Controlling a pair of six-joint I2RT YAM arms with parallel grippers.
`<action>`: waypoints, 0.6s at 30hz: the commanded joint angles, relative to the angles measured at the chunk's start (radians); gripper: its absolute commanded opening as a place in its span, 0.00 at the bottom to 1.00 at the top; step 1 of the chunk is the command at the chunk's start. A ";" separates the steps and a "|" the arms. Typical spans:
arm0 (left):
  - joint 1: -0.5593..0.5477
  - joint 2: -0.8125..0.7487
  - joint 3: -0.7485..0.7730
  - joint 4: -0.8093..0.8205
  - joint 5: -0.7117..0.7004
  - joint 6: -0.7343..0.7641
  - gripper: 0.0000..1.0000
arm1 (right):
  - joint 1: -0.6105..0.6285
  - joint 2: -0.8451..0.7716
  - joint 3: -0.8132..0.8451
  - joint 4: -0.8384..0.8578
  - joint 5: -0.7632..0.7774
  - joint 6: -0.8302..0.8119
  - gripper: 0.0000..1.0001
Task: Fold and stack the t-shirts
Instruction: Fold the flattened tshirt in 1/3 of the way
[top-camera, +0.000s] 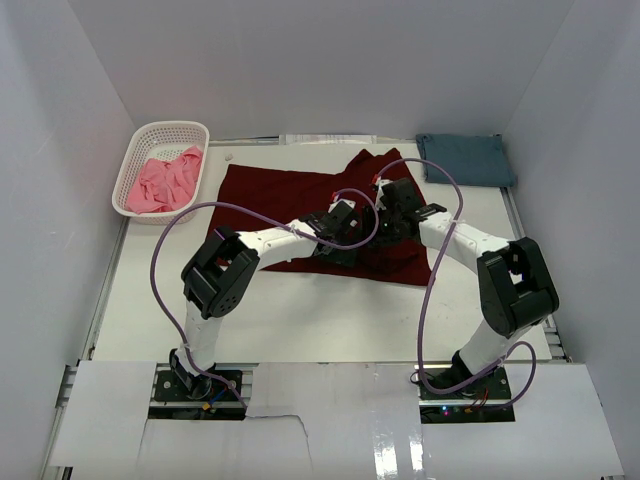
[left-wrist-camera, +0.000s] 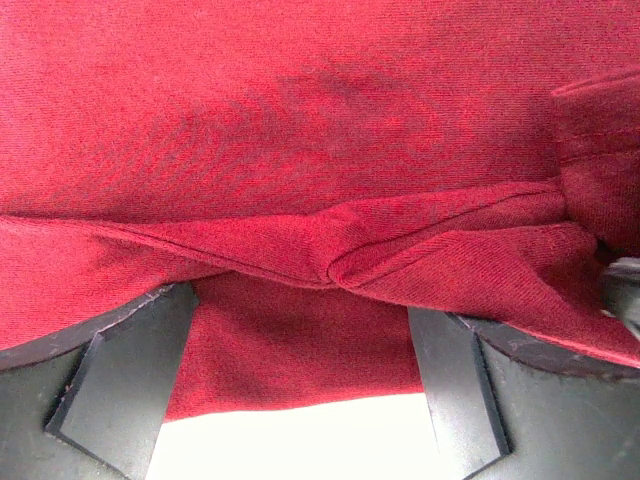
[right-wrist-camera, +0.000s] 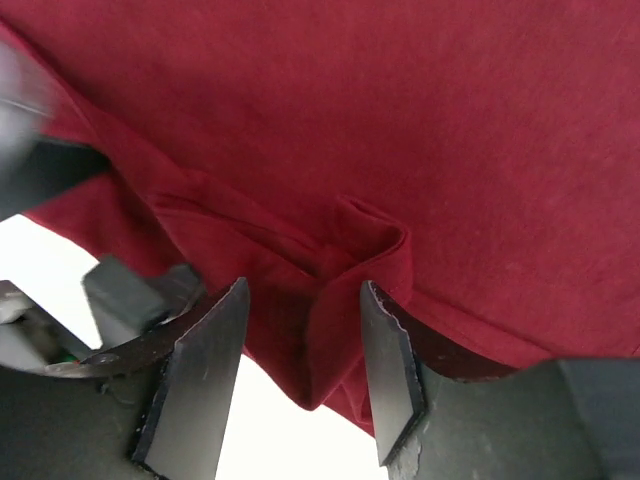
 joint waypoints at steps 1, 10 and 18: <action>-0.021 0.118 -0.097 -0.140 0.178 -0.056 0.98 | 0.000 -0.002 0.039 -0.021 -0.020 -0.015 0.54; -0.021 0.129 -0.085 -0.139 0.184 -0.057 0.98 | 0.000 -0.022 0.017 -0.067 0.051 -0.041 0.53; -0.021 0.129 -0.085 -0.142 0.185 -0.054 0.98 | 0.002 -0.044 0.008 -0.097 0.078 -0.053 0.54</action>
